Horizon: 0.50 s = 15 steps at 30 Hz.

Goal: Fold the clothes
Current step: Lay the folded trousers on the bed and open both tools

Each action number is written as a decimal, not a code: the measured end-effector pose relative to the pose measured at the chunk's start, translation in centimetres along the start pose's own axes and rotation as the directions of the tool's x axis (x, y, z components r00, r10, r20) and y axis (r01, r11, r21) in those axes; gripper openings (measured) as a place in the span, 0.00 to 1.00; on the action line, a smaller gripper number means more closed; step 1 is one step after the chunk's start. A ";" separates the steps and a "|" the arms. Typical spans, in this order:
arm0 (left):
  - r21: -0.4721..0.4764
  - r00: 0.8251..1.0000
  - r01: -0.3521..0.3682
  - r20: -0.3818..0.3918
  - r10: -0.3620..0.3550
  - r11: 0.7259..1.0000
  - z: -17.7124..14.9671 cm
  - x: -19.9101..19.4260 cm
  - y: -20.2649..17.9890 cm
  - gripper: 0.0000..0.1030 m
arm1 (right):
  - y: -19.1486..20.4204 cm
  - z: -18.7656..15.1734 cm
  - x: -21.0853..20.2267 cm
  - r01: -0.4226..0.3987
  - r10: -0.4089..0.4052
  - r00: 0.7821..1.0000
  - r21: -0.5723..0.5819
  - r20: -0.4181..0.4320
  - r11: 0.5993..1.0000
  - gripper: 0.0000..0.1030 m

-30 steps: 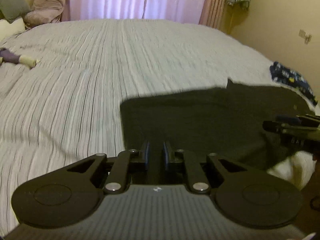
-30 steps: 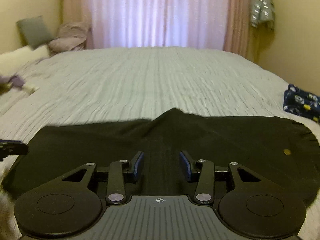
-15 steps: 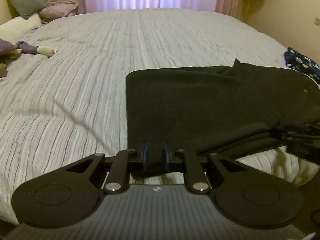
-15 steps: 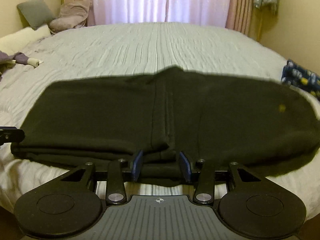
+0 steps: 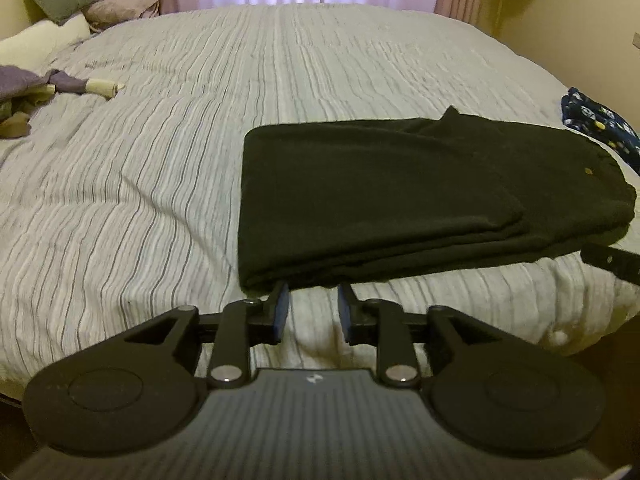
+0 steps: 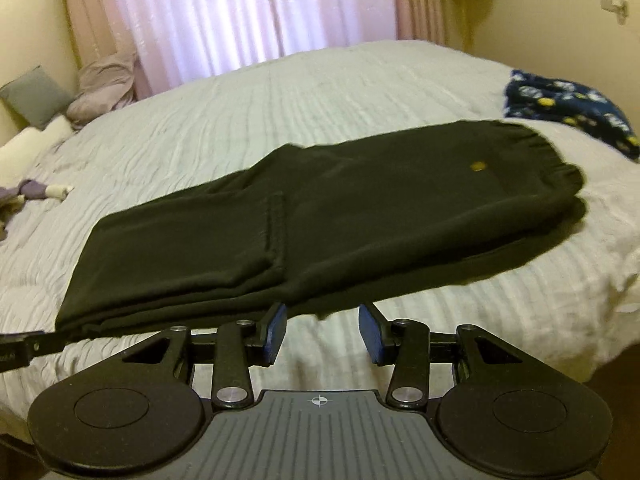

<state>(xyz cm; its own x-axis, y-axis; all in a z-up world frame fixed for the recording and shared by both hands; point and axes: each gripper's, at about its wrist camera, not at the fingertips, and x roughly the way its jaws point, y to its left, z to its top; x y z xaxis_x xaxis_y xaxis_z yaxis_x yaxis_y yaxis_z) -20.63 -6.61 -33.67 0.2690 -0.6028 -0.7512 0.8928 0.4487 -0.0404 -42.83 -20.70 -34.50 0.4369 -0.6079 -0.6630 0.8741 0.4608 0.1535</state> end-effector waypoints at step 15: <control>0.051 0.999 -0.019 0.046 0.016 0.999 -0.6 -3.5 -1.7 0.32 | -1.3 -0.7 -3.0 0.064 -0.064 0.998 0.028 -0.005 0.998 0.43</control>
<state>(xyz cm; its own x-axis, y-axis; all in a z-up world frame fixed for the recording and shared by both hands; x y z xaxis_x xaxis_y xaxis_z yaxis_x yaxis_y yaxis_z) -23.28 -4.87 -31.40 0.2998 -0.6250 -0.7207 0.9047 0.4260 0.0070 -45.43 -19.00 -33.25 0.3792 -0.6328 -0.6751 0.9058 0.4029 0.1312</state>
